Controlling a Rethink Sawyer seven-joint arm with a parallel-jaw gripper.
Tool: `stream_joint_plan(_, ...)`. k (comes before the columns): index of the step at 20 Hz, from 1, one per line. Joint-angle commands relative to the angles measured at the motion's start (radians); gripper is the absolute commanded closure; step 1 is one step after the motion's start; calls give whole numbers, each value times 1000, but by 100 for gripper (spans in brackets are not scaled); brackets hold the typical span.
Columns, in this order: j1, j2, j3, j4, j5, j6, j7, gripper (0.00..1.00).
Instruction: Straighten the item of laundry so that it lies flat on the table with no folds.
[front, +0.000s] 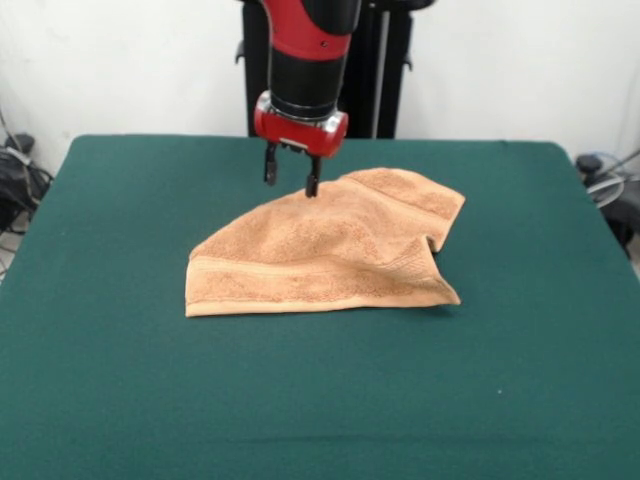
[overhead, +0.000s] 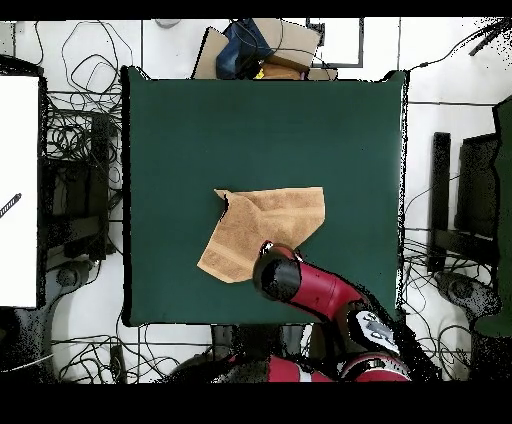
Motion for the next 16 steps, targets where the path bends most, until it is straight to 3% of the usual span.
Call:
stream_joint_plan(1, -6, 30, 102, -38, -21, -13, 131, 0)
stream_joint_plan(9, -6, 34, 101, -56, -18, -2, 124, 0)
stream_joint_plan(16, -32, 90, 118, -90, -29, -20, 108, 0)
